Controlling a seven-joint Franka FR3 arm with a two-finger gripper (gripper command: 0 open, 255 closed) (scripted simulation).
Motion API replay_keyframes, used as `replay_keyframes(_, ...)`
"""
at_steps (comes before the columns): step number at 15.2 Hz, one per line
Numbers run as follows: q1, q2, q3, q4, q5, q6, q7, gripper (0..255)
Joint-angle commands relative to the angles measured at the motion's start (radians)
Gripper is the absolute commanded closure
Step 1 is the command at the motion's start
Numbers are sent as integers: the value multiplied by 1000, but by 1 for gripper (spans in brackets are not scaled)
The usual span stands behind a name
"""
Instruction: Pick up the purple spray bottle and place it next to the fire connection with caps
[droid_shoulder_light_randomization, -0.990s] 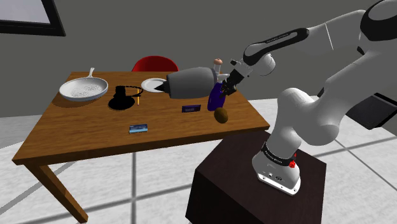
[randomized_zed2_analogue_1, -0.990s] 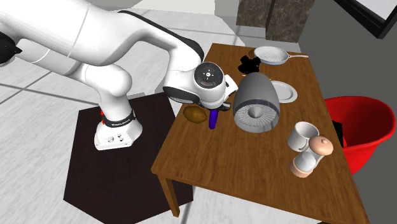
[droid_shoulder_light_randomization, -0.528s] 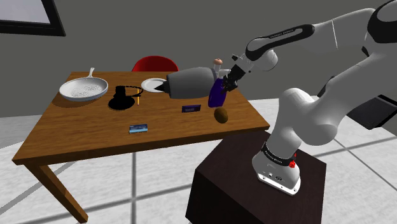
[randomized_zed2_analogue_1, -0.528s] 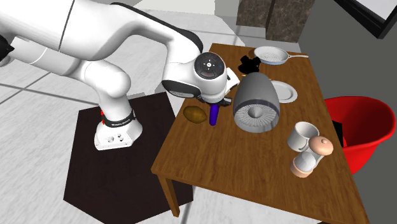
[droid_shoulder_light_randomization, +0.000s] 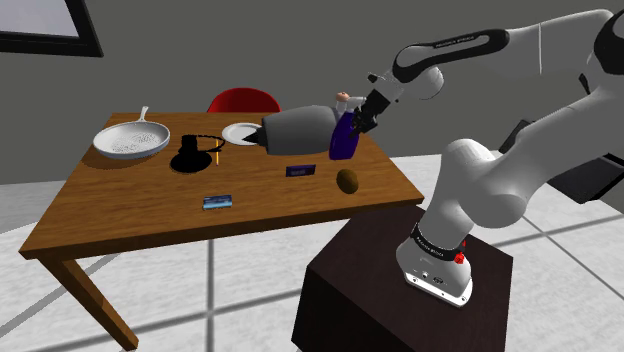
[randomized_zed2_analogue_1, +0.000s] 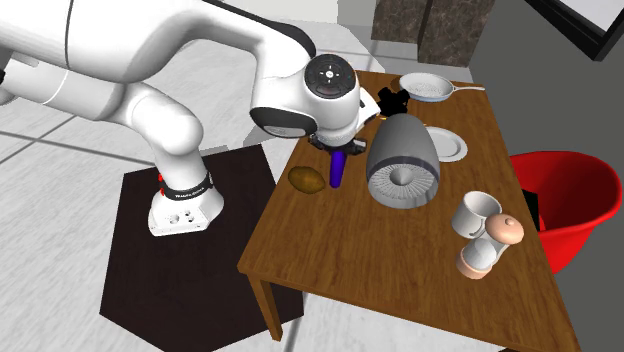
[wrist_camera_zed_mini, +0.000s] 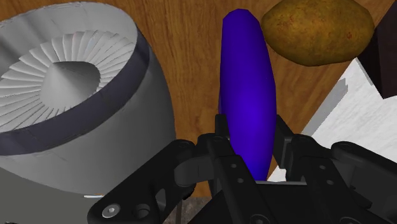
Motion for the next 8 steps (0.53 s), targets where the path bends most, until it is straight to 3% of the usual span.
replay_keyframes(1,-16,-12,28,11,-1,-27,16,255)
replay_keyframes(8,-56,-50,107,60,0,-119,64,255)
